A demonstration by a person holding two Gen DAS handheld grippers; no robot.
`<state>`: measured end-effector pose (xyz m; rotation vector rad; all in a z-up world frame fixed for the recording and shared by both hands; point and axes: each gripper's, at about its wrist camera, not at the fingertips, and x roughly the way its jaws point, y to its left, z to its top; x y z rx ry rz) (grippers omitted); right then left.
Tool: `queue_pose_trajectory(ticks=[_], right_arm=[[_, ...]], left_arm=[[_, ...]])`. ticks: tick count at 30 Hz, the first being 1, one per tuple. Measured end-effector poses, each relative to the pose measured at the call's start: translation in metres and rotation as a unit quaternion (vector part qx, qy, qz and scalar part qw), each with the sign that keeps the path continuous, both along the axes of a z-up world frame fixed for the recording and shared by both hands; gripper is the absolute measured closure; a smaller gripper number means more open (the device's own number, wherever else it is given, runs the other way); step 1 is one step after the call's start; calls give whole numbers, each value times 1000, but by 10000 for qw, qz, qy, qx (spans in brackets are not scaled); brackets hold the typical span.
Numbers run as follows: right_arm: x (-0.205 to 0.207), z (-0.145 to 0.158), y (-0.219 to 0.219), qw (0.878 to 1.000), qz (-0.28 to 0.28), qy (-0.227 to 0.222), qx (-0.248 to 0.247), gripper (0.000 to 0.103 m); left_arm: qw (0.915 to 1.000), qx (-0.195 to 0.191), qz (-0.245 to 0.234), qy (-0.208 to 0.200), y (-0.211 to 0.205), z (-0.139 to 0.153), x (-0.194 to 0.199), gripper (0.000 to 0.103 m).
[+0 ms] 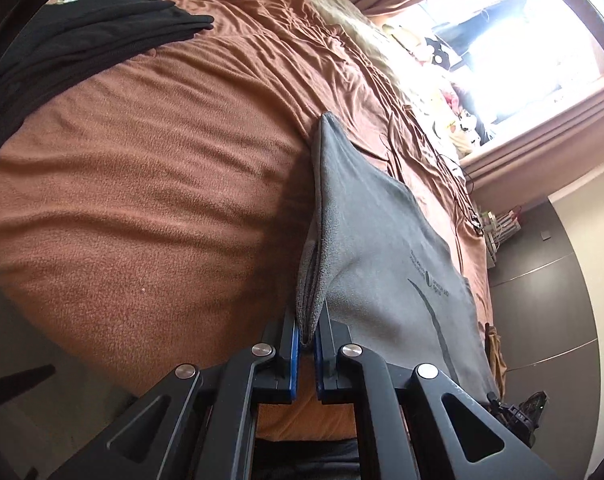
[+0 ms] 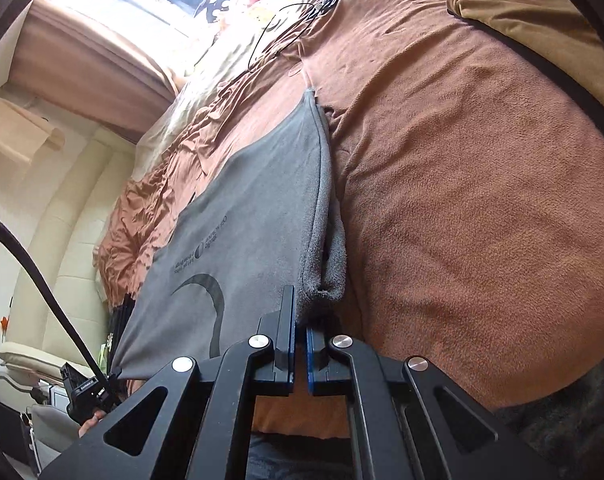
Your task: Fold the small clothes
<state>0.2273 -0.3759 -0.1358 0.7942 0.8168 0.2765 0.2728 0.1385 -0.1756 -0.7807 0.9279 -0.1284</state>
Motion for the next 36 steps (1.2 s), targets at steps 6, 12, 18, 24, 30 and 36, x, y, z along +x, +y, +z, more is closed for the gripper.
queue_pose_trajectory(ticks=[6,12,18,24,30,36], right_arm=[[-9,-3,-5,9999,-63,95,-124,103],[-7,3,4,9962,-24,462,-732,101],[-9,35,9,9890,-257,435,-1388,67],[-12,73,21,9826,-447,209,-1790,52],[-4,101,78,9791,192,-202,-2013,52],[25,110,149,9700,917,-273,-2234,56]], left_arm=[[9998,-202,27,63,9,-14,-18,98],[9987,-454,-47,206,8,-35,-16,97],[9986,-476,-110,219,6,-45,-15,97],[9982,-572,-91,185,7,-53,-17,97],[9972,-724,-21,175,10,-61,-23,97],[9975,-695,-3,145,11,-61,-26,97]])
